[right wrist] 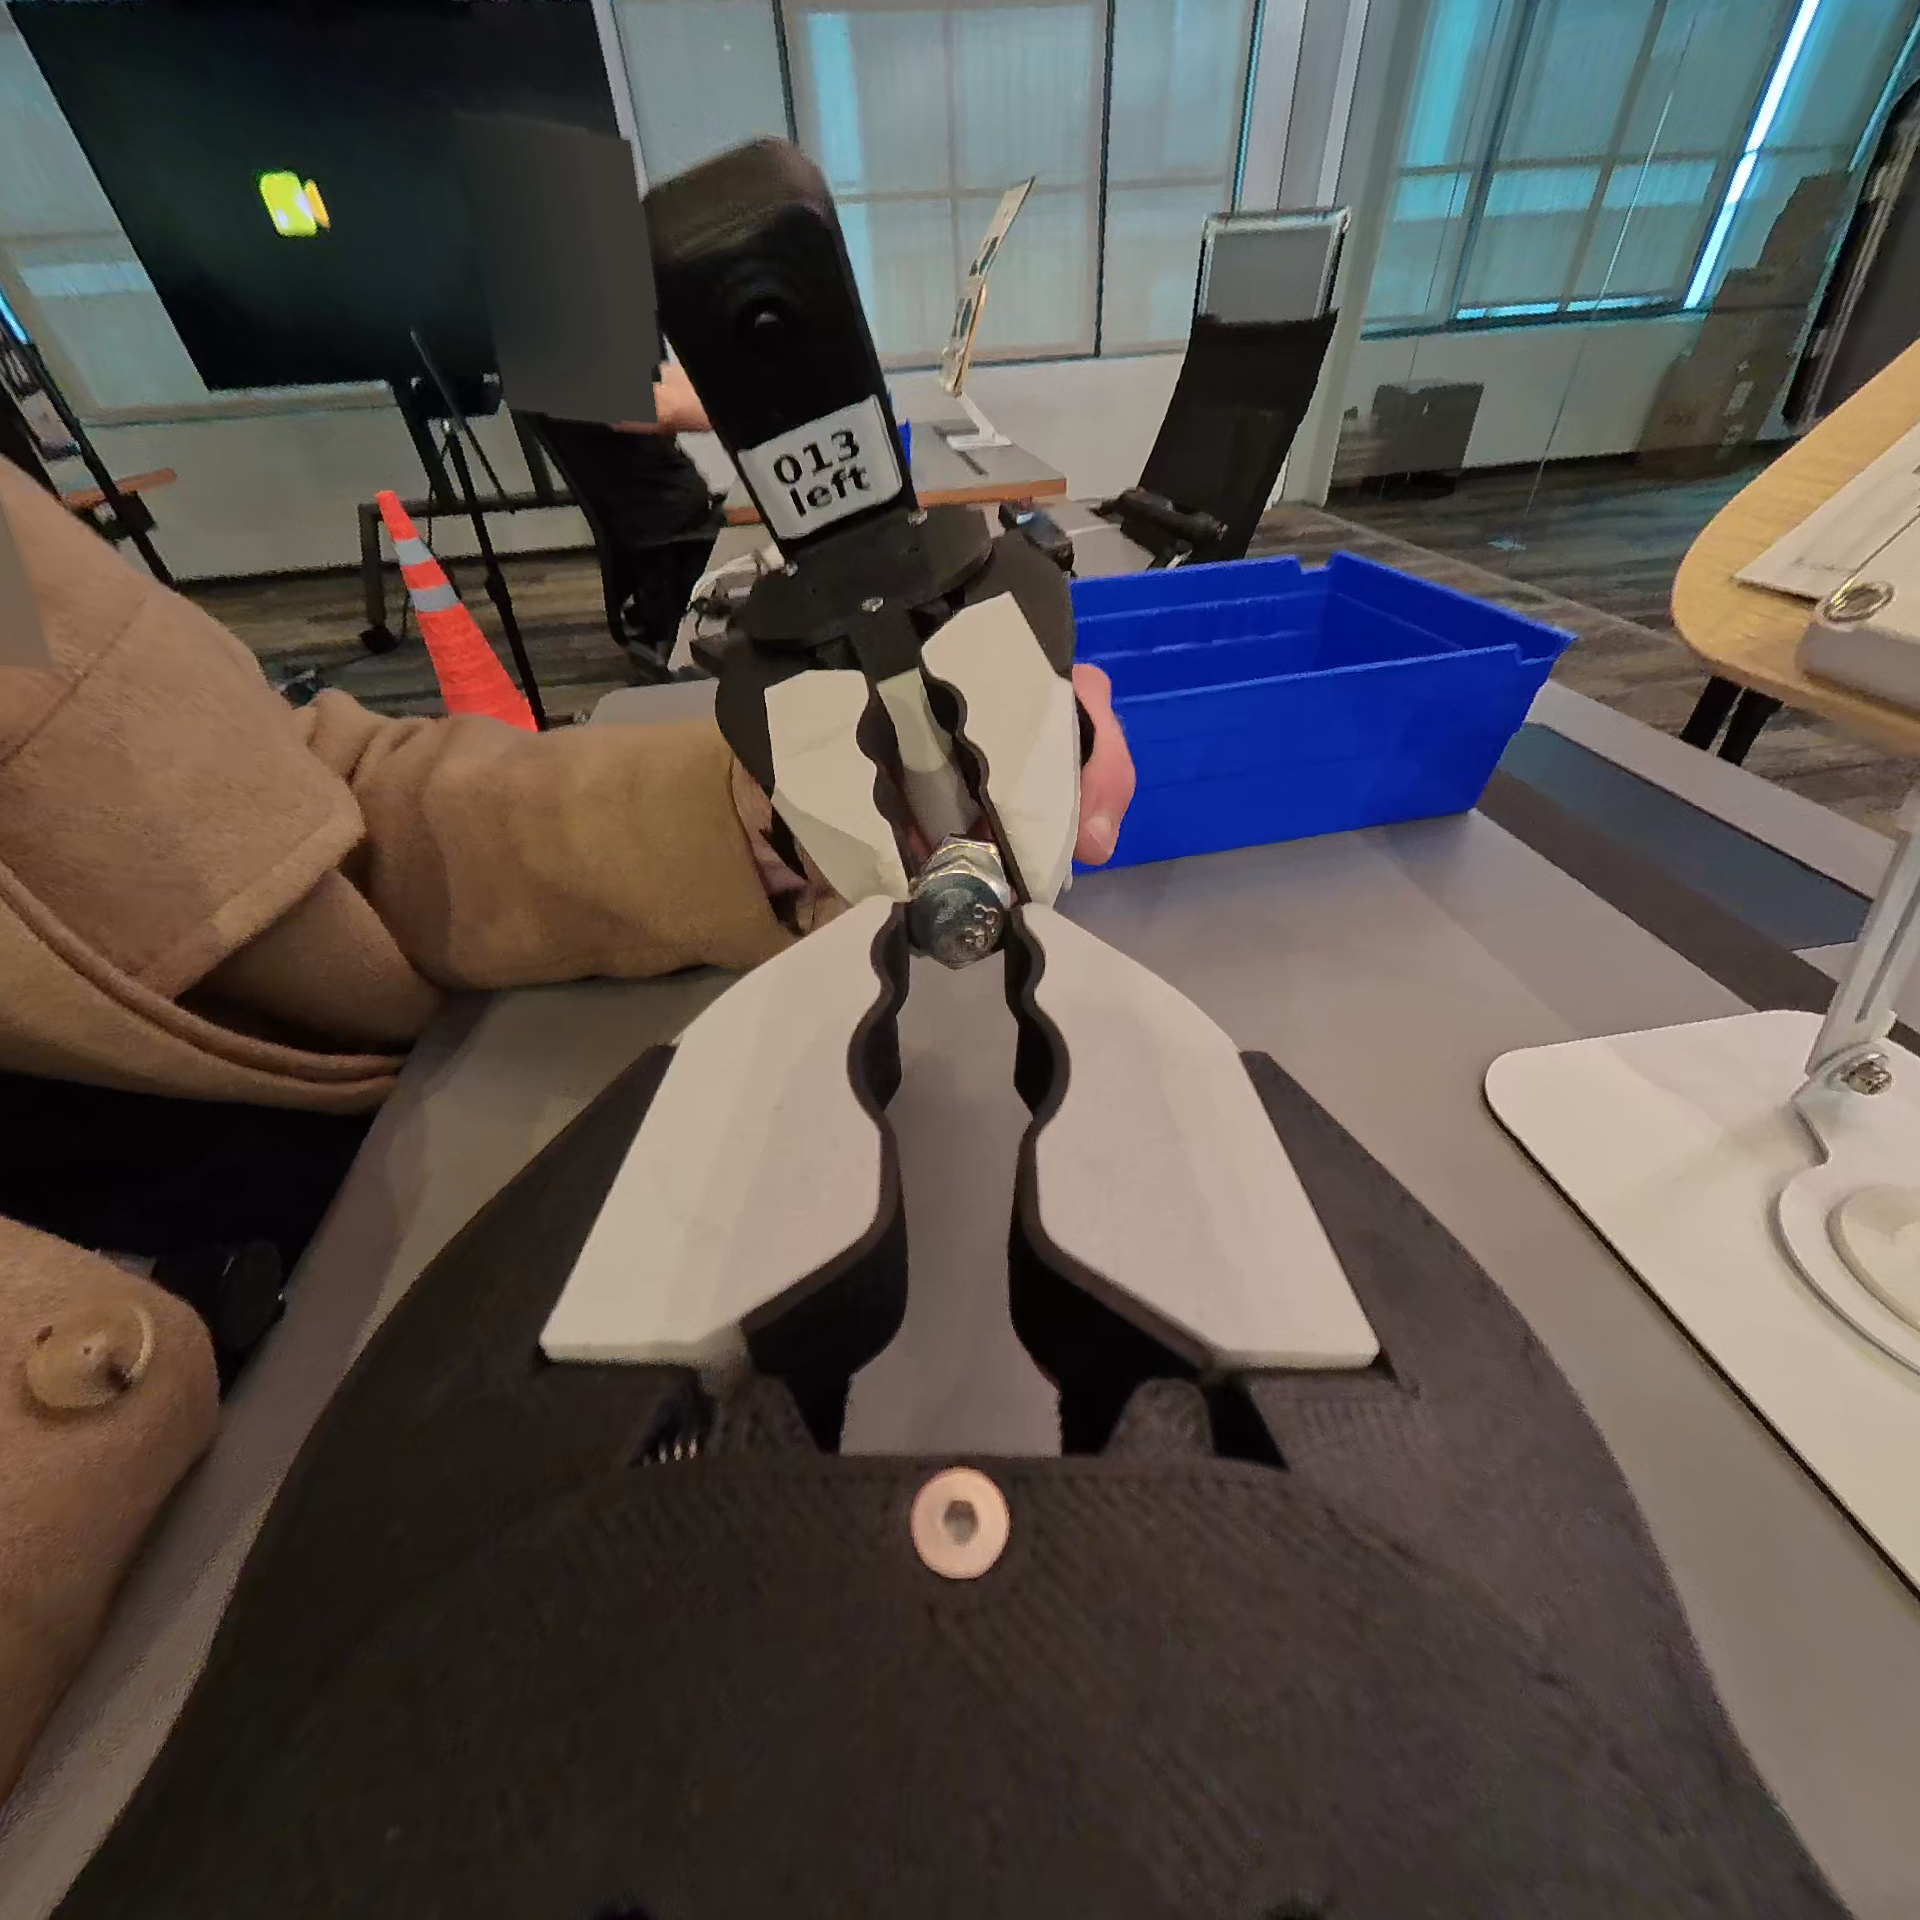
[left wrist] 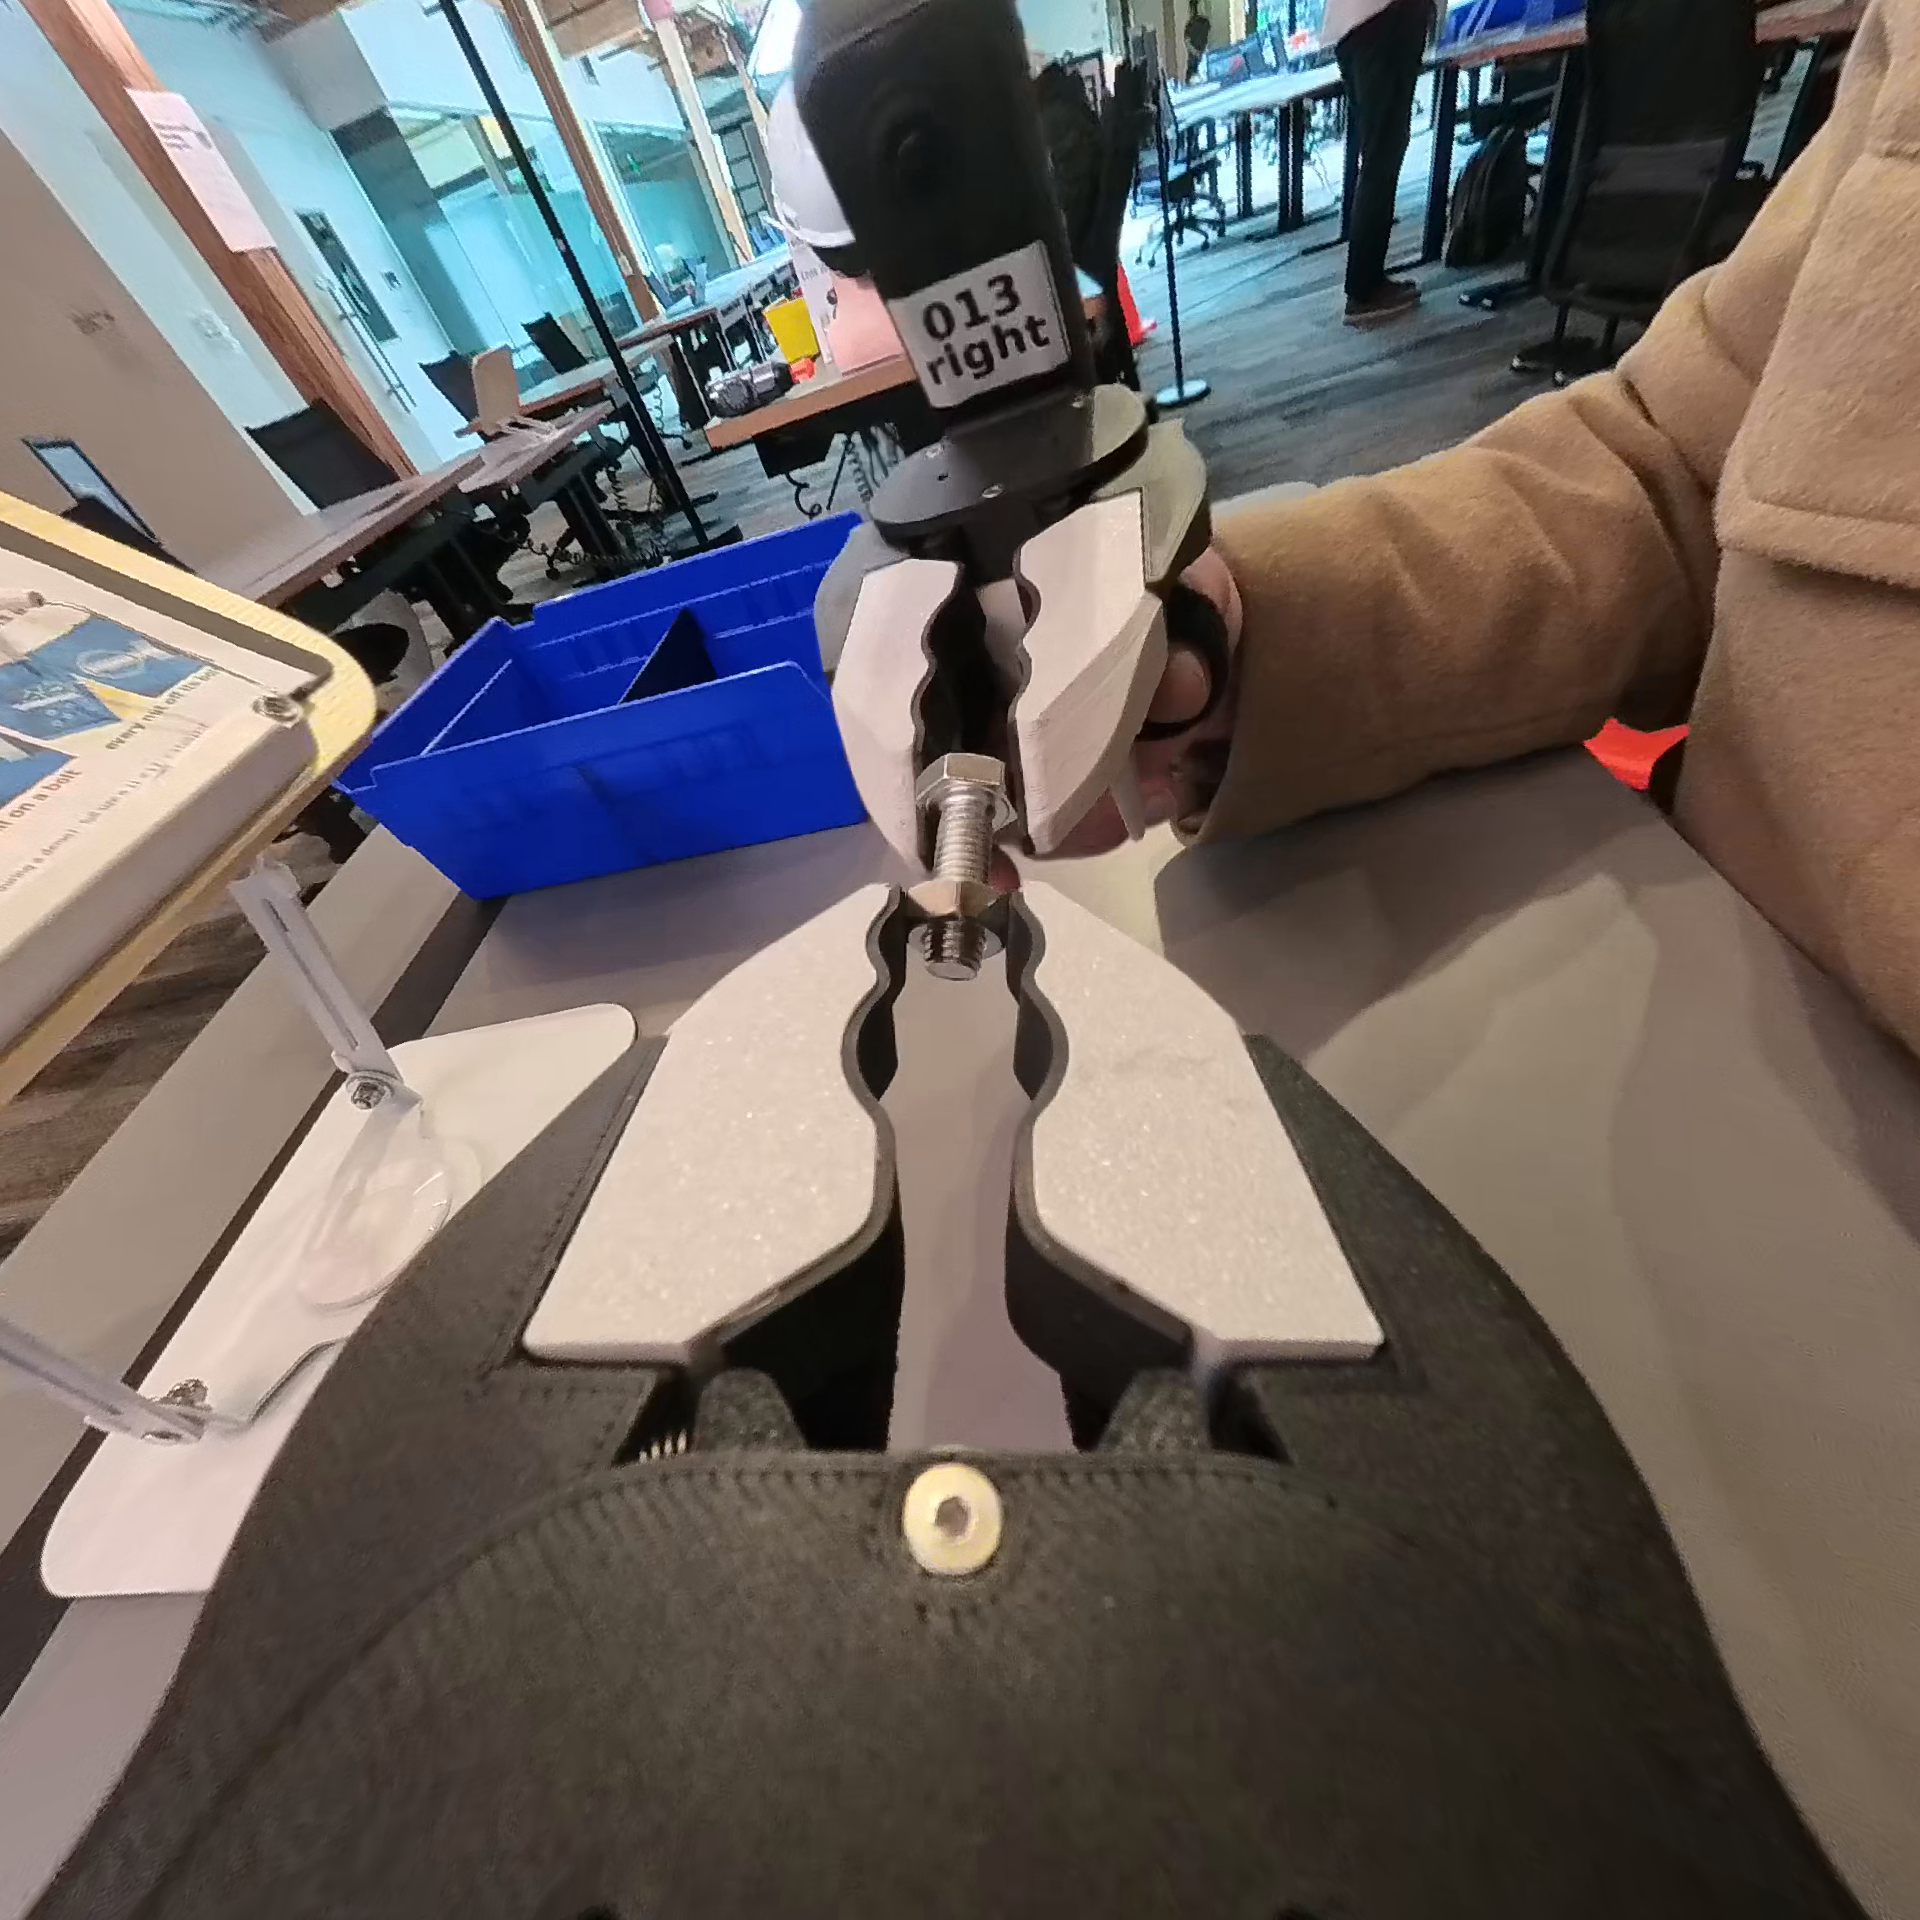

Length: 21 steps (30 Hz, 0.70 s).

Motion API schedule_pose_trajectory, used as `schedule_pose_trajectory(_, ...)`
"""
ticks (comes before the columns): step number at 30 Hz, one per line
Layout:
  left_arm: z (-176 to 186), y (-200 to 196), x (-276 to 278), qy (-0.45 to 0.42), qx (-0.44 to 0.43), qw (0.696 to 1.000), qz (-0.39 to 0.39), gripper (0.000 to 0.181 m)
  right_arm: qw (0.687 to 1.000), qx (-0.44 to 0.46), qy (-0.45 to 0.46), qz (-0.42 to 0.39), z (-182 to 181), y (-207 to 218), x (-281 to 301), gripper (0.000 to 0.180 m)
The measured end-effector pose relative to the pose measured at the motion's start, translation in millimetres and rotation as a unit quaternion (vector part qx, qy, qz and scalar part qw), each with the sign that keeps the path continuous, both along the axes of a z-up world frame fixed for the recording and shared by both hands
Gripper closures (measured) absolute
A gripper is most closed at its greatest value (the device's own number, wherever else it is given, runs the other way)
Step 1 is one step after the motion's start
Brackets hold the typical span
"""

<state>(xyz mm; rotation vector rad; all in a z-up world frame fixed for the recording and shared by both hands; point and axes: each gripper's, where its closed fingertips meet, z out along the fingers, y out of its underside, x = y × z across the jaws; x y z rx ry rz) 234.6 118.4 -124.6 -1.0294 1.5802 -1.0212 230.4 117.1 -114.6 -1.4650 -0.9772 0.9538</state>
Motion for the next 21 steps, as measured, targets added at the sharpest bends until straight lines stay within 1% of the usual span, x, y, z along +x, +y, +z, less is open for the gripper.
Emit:
schedule_pose_trajectory(2,4.3,0.1,-0.9,-0.015,-0.010,1.000,-0.003,0.164,1.000,0.003,0.019,-0.005,5.2,0.4,-1.0,0.161)
schedule_pose_trajectory(3,7.2,0.6,-1.4,-0.028,-0.020,0.999,-0.005,0.163,1.000,0.007,0.029,-0.009,8.1,0.9,-0.9,0.155)
schedule_pose_trajectory(4,11.6,0.4,-1.8,-0.047,-0.042,0.998,-0.011,0.163,0.999,0.011,0.041,-0.012,11.4,1.1,-0.1,0.151)
schedule_pose_trajectory(8,25.0,-2.1,-2.1,-0.121,-0.139,0.981,-0.054,0.164,0.994,0.016,0.111,-0.015,27.7,-1.3,2.6,0.149)
schedule_pose_trajectory(13,31.6,-7.7,2.3,-0.163,-0.201,0.962,-0.089,0.164,0.982,0.027,0.184,-0.034,42.1,0.3,3.5,0.153)
schedule_pose_trajectory(17,36.8,-6.8,3.6,-0.194,-0.242,0.945,-0.104,0.164,0.979,0.024,0.202,-0.028,43.9,0.3,0.8,0.157)
schedule_pose_trajectory(21,37.2,-8.0,5.1,-0.201,-0.259,0.938,-0.114,0.164,0.975,0.020,0.222,-0.024,47.6,0.3,1.2,0.161)
